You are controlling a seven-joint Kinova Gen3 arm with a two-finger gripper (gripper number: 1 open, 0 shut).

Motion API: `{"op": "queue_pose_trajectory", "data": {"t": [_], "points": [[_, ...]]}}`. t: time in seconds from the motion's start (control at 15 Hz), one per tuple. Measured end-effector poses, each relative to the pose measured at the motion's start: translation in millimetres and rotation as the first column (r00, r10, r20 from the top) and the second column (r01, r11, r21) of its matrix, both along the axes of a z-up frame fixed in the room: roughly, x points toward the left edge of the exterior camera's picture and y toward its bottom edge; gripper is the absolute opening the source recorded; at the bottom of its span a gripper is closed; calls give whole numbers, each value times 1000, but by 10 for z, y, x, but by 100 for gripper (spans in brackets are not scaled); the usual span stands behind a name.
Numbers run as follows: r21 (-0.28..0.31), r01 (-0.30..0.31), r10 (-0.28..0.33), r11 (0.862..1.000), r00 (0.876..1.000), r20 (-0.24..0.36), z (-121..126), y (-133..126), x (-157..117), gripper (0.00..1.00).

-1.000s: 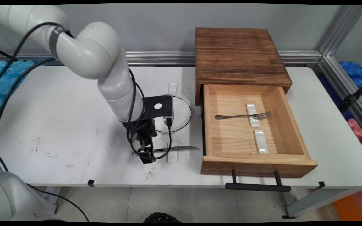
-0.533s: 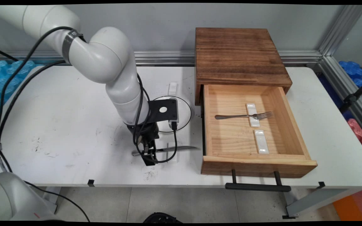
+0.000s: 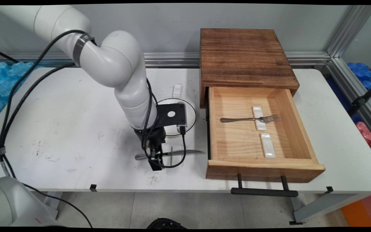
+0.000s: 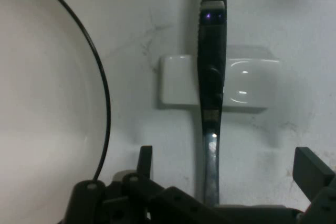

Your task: Pick up the knife from the right of the white plate, then place the picked object into the drawer

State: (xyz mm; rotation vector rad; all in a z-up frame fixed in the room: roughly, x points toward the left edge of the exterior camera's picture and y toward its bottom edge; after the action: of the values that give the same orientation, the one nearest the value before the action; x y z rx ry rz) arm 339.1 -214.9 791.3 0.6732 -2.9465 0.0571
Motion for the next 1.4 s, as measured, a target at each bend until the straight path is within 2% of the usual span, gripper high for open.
{"op": "queue_pose_trajectory", "data": {"t": [0.4, 0.47, 1.4], "points": [[2, -3, 3, 1000, 1000, 7, -31, -53, -21, 100], [3, -4, 4, 1000, 1000, 8, -34, -59, -22, 0], [6, 7, -7, 1000, 1000, 15, -10, -71, 35, 0]]}}
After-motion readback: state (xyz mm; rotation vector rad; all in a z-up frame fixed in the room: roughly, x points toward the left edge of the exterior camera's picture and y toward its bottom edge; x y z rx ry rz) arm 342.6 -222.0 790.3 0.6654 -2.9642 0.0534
